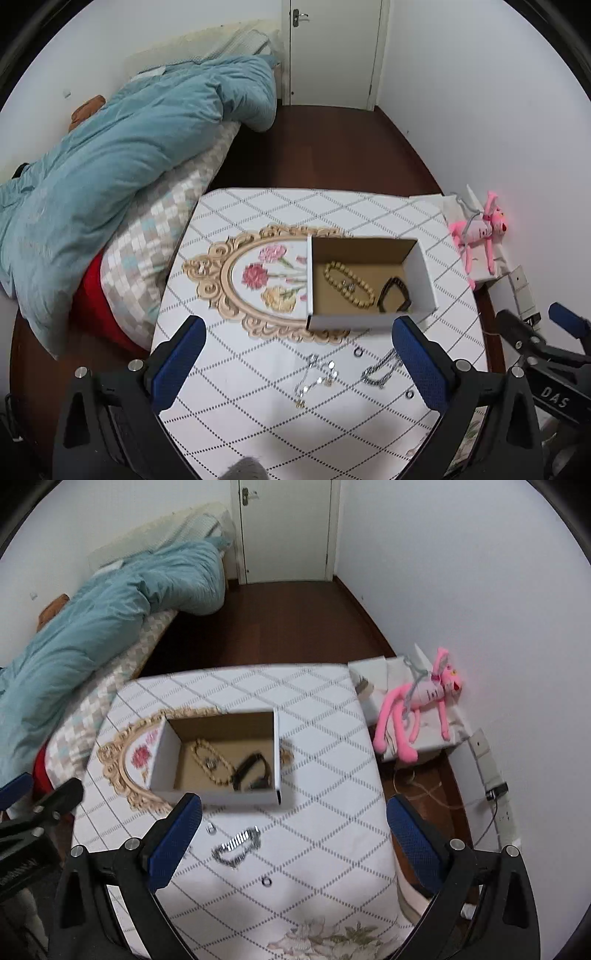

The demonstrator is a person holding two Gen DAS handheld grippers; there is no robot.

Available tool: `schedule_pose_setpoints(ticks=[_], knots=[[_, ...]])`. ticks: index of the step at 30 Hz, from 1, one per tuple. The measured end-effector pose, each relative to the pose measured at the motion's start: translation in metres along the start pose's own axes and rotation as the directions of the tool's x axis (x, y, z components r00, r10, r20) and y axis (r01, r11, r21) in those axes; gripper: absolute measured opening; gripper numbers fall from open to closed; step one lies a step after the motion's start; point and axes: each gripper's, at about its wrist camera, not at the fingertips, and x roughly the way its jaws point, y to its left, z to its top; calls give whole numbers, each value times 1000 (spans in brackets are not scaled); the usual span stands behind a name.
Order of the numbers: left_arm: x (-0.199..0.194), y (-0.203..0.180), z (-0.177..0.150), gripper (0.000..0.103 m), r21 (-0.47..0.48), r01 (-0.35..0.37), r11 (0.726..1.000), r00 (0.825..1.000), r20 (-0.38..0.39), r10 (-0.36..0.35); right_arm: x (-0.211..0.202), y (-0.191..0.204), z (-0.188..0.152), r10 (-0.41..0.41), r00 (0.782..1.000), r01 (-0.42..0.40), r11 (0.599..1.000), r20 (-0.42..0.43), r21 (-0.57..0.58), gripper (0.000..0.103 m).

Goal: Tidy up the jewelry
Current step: 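Lift both grippers out of the box toward the remaining jewelry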

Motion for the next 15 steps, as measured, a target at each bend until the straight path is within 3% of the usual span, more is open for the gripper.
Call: schedule_pose_setpoints(ticks=[4,10,15], knots=[[22,7,-27,103,18,-28,999,999,-29,29,34,0,-33,-7,997,8,1000,-78,6,101],[75,27,-81,103,38,-73,997,986,-149,77,96,-4,-96,35,979,-22,998,-203,66,100],[103,35,-115,102,33,-81,996,973,-216,86,122,-3,-132,83,975,-61,992,-205,113,76]])
